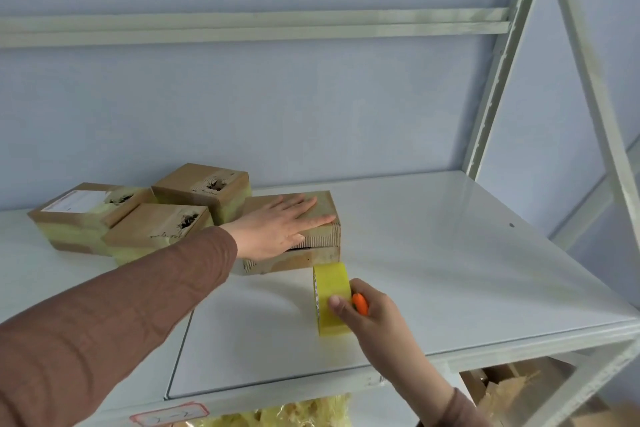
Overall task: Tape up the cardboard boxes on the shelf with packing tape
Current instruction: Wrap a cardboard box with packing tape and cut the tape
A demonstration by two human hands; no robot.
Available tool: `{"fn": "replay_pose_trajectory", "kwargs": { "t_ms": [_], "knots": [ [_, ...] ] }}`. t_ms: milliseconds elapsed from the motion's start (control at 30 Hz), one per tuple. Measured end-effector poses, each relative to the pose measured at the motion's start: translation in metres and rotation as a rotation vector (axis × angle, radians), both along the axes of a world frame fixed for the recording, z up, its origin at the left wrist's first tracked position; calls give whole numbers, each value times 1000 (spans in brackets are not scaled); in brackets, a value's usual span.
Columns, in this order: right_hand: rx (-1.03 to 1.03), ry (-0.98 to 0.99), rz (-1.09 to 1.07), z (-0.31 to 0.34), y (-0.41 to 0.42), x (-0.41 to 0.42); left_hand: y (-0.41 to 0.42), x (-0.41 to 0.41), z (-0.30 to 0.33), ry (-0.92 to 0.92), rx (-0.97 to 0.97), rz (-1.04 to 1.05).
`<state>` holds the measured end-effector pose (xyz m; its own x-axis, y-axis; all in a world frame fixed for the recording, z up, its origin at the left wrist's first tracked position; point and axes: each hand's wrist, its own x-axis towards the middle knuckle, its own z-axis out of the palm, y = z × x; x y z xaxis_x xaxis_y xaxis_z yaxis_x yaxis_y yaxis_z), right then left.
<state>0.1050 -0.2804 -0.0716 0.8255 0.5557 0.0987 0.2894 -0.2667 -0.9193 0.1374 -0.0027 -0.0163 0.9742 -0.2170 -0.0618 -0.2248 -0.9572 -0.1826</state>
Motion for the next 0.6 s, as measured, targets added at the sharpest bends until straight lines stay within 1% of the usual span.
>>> {"fn": "replay_pose_trajectory", "kwargs": {
  "t_ms": [100,133,167,200,267,300,333,367,400,433,467,500,533,600],
  "knots": [
    [39,111,-6,4,4,-2,-8,-8,-4,-95,79,90],
    [56,141,-7,4,4,-3,-15,-14,-6,-158,46,114],
    [70,151,-10,4,4,-5,-24,-21,-9,-264,-75,128],
    [77,143,-10,3,4,-6,-35,-30,-15,-416,-271,130],
    [88,123,9,2,4,-6,-57,-47,-34,-747,-735,175],
    [94,129,22,2,4,-6,-70,-54,-43,-811,-979,272],
    [105,139,35,1,3,-6,-82,-58,-48,-762,-1214,406],
    [113,148,52,0,2,-5,-91,-57,-53,-638,-1408,539],
    [107,153,71,-2,1,-5,-96,-55,-57,-462,-1549,652],
    [89,147,90,-2,1,-6,-100,-52,-60,-293,-1651,731],
    [74,135,108,-2,0,-6,-102,-50,-58,-153,-1715,773],
    [75,122,109,-1,-2,-4,-102,-48,-55,-59,-1746,778],
    [107,115,73,0,-3,1,-100,-46,-53,-10,-1743,768],
    [246,145,-85,8,-5,22,-96,-45,-49,33,-1724,755]
  ]
}}
